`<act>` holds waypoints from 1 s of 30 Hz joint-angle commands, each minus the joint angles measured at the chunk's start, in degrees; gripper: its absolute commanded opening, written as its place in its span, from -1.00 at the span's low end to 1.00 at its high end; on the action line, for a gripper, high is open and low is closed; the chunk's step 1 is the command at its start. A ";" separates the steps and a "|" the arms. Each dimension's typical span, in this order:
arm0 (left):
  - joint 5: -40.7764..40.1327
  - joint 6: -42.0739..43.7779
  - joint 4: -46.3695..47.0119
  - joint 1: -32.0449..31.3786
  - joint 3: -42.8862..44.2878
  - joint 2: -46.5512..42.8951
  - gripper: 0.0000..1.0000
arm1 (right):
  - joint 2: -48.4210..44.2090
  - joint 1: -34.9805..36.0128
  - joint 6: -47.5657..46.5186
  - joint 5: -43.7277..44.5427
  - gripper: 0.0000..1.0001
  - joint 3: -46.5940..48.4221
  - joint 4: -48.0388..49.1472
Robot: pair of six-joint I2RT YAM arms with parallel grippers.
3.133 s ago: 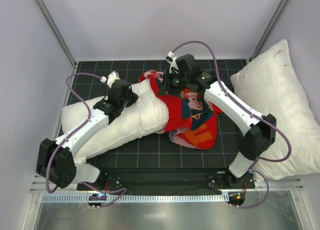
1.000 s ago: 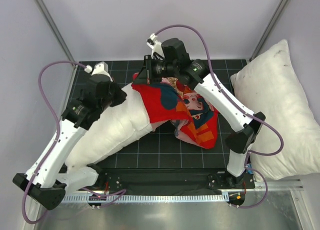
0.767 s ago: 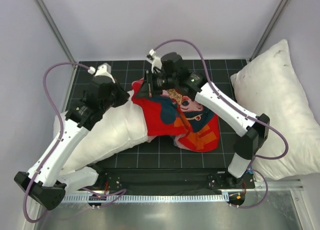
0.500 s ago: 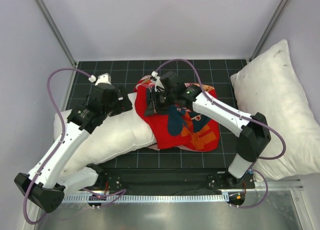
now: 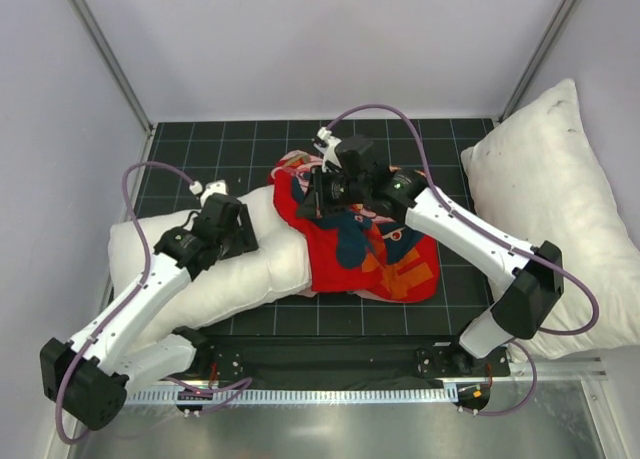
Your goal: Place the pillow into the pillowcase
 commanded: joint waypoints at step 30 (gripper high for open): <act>-5.73 -5.31 19.25 -5.20 15.60 15.70 -0.99 | 11.98 -1.77 4.93 -12.59 -0.92 22.10 1.74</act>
